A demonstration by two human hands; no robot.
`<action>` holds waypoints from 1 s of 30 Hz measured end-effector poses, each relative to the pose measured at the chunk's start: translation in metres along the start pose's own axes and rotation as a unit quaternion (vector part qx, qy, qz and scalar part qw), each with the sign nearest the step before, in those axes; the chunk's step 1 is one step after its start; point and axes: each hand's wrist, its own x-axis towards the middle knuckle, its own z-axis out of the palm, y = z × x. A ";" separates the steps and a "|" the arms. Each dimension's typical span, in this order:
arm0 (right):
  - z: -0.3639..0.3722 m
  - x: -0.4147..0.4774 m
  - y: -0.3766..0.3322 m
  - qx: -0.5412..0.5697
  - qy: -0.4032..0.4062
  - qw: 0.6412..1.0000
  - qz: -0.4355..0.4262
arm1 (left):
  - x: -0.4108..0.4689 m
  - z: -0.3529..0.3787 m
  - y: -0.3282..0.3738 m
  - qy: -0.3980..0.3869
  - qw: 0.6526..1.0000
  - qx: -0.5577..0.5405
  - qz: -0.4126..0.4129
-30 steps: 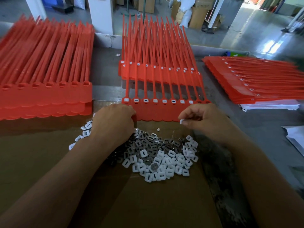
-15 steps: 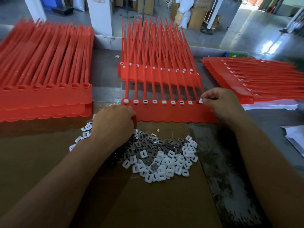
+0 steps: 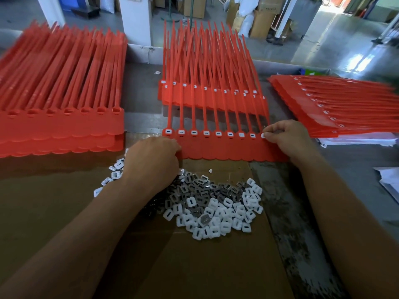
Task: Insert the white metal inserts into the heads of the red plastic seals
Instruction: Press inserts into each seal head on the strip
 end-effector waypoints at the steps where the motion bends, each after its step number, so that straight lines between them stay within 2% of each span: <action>1: 0.000 0.001 0.001 -0.002 0.002 1.000 0.000 | 0.000 0.000 0.000 0.001 1.000 0.000 0.001; 20: 0.001 0.008 0.002 0.025 -0.017 0.999 0.017 | -0.001 0.000 0.000 0.005 1.000 -0.002 -0.001; 30: 0.001 0.006 0.001 0.093 -0.006 0.995 0.044 | -0.001 0.000 0.000 0.003 1.000 -0.003 0.003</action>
